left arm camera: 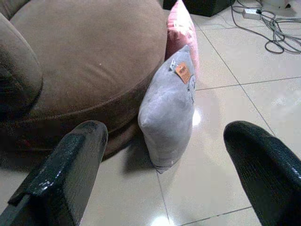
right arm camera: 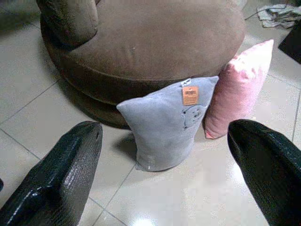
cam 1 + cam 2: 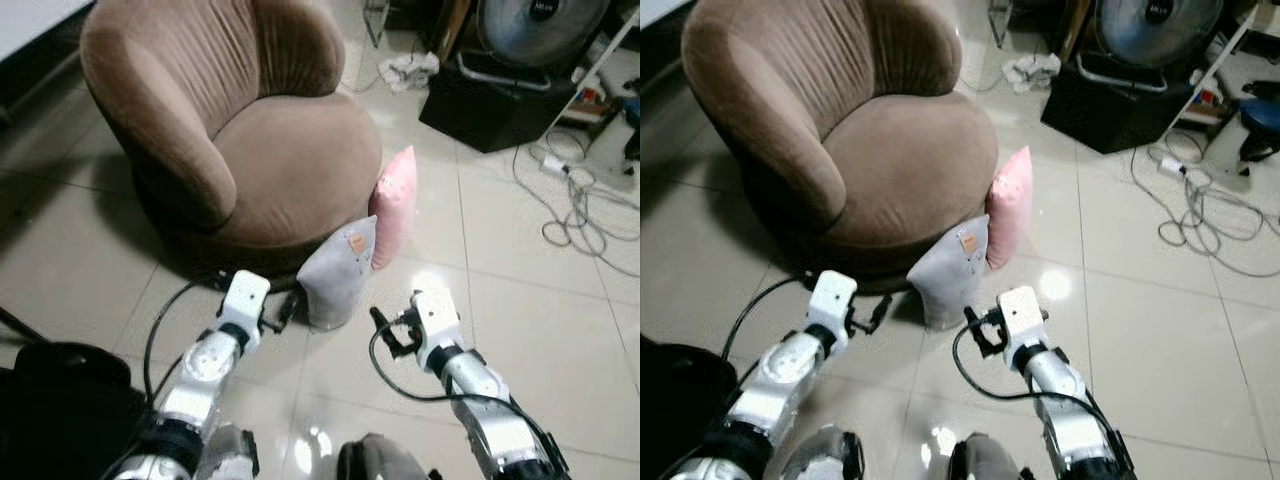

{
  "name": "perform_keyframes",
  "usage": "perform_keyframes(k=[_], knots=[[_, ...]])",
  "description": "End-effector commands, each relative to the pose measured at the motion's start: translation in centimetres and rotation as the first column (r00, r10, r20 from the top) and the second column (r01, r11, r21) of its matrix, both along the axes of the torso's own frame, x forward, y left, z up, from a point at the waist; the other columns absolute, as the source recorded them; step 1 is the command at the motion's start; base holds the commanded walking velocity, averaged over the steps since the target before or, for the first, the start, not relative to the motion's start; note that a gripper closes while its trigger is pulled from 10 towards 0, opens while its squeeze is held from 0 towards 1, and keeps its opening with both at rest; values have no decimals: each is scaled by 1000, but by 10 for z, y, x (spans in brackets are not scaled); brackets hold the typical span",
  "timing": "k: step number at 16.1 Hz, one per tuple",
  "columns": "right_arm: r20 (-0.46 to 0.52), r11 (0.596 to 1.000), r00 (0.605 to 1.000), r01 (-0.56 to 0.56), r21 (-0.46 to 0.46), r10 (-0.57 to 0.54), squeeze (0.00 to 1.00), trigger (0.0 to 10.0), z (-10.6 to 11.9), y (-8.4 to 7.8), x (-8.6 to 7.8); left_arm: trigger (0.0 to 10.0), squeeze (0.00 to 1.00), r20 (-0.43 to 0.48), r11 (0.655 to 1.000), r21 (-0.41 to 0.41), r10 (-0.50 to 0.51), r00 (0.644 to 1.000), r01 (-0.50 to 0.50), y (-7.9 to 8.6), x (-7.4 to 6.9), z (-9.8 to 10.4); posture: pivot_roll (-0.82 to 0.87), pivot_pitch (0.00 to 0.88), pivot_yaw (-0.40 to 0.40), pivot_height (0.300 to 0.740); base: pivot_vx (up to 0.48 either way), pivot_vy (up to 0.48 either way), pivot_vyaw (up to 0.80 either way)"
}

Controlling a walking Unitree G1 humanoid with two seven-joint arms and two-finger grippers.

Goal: Move the pillow to the sofa from floor

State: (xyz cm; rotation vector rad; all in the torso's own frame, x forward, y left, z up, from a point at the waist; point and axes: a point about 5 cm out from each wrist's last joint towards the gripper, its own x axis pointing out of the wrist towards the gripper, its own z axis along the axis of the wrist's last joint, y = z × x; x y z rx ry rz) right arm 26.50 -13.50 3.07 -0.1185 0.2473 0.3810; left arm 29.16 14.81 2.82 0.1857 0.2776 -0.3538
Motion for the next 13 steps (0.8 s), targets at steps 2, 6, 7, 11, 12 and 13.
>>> perform_keyframes(k=[2, 6, 7, 11, 12, 13], knots=[[-19, 1000, 1000, 10, -12, -10, 0, 10000, -4, -7, -4, 10000, 0, 16, 999, -9, -39, 999, 39, -9, -1, 2, -47, 168, -115, 680, 416, 0, 0], [-20, 1000, 1000, 3, -11, -3, 0, 10000, -3, -6, -4, 10000, 0, 16, 999, -6, -50, 999, 50, -11, -2, 2, -47, 171, -118, 680, 417, 0, 0], [-20, 1000, 1000, 1, -11, -1, 0, 10000, -3, -6, -4, 10000, 0, 17, 999, -4, -49, 999, 49, -11, -2, 2, -47, 172, -119, 680, 431, 0, 0], [-13, 1000, 1000, -13, -13, 13, 0, 10000, -1, -5, -3, 10000, 0, 11, 998, 17, -59, 998, 58, -12, -3, 0, -49, 171, -123, 680, 457, 0, 0], [-11, 1000, 1000, -16, -13, 16, 0, 10000, -1, -4, -3, 10000, 0, 10, 998, 23, -58, 998, 58, -12, -3, 0, -48, 169, -123, 680, 412, 0, 0], [-3, 1000, 1000, -23, -7, 23, 0, 10000, 0, -3, -2, 10000, 0, 8, 998, 35, -61, 998, 60, -12, -2, 0, -46, 167, -121, 680, 390, -277, 0]])
